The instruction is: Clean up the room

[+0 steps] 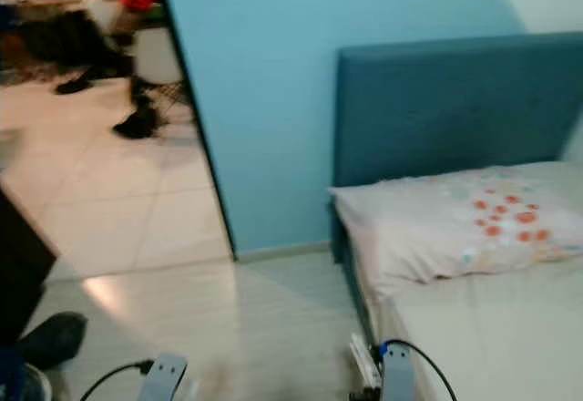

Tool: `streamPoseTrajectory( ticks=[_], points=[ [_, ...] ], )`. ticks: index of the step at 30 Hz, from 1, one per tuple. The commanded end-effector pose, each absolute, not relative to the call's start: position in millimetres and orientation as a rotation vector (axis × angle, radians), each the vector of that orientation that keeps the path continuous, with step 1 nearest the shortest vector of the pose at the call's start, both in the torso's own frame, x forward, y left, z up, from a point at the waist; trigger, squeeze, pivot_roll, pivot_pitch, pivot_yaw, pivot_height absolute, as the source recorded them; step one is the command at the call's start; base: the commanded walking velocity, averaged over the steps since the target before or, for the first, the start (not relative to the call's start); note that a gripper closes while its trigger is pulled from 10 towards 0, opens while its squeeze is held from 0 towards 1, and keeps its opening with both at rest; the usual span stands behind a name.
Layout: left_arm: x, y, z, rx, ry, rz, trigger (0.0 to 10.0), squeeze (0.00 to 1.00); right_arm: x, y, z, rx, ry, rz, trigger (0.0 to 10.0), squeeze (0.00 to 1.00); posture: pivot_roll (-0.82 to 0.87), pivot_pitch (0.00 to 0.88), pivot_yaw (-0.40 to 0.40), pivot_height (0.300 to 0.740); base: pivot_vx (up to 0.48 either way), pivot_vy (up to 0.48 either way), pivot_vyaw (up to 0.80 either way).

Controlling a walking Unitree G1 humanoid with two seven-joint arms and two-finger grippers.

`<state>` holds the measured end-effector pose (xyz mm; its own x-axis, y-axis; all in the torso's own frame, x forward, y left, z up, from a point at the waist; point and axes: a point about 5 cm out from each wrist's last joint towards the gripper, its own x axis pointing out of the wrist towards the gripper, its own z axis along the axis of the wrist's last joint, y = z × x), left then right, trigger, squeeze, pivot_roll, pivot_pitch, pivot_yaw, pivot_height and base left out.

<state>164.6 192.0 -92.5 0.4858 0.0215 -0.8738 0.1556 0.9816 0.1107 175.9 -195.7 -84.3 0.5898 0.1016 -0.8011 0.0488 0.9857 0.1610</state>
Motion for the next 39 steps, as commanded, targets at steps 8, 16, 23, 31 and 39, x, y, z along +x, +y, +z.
streamPoseTrajectory(
  ticks=[8, 16, 23, 31, 39],
  points=[
    [169, 192, -91, 0.146, 1.063, -0.084, 10.0, 0.0, 140, -208, -98, 0.058, 1.063, -0.028, 10.0, 0.0, 0.02, 0.0, -0.008, 0.74, 0.0, 0.0, 0.77],
    [170, 190, -91, 0.131, 1.062, -0.088, 10.0, 0.0, 133, -222, -99, -0.03, 1.106, -0.036, 10.0, 0.0, 0.02, 0.0, -0.013, 0.74, 0.0, 0.0, 0.77],
    [170, 191, -90, 0.14, 1.059, -0.088, 10.0, 0.0, 140, -221, -97, -0.064, 1.103, -0.026, 10.0, 0.0, 0.02, 0.0, -0.015, 0.74, 0.0, 0.0, 0.77],
    [173, 192, -89, 0.133, 1.046, -0.074, 10.0, 0.0, 149, -227, -92, -0.072, 1.068, -0.037, 10.0, 0.0, 0.02, 0.0, -0.014, 0.74, 0.0, 0.0, 0.77],
    [175, 189, -88, 0.104, 1.039, -0.062, 10.0, 0.0, 164, -225, -86, -0.088, 1.024, -0.001, 10.0, 0.0, 0.03, 0.0, -0.027, 0.74, 0.0, 0.0, 0.77]
  ],
)
